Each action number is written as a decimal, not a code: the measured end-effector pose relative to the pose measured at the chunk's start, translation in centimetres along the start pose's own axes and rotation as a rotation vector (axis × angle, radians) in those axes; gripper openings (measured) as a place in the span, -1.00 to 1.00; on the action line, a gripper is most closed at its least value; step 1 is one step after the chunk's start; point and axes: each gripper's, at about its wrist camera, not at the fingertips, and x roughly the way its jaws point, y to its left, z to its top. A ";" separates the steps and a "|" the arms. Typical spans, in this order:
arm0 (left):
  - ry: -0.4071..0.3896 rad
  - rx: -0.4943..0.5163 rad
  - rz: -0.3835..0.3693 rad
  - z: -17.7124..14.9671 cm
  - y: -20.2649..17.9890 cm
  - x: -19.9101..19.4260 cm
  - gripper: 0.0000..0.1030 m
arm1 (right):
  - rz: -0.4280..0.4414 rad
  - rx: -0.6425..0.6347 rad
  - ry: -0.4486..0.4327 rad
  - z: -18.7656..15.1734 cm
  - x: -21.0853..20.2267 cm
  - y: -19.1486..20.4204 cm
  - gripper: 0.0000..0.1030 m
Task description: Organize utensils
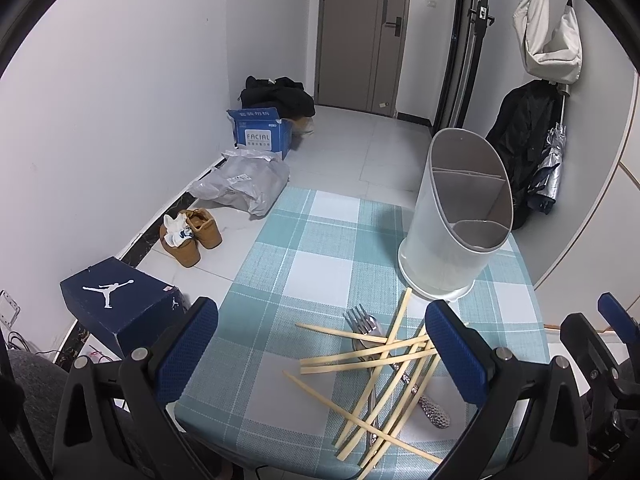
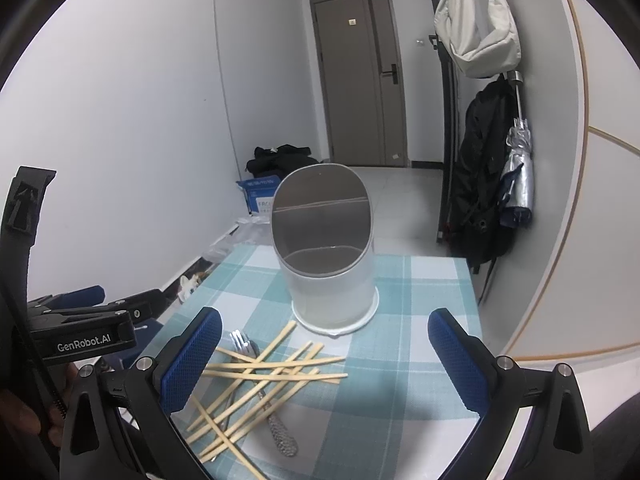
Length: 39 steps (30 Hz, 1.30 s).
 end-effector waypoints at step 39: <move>0.306 -0.265 -0.096 3.2 5.3 8.8 0.97 | 0.223 0.395 0.590 -4.2 13.2 -5.5 0.12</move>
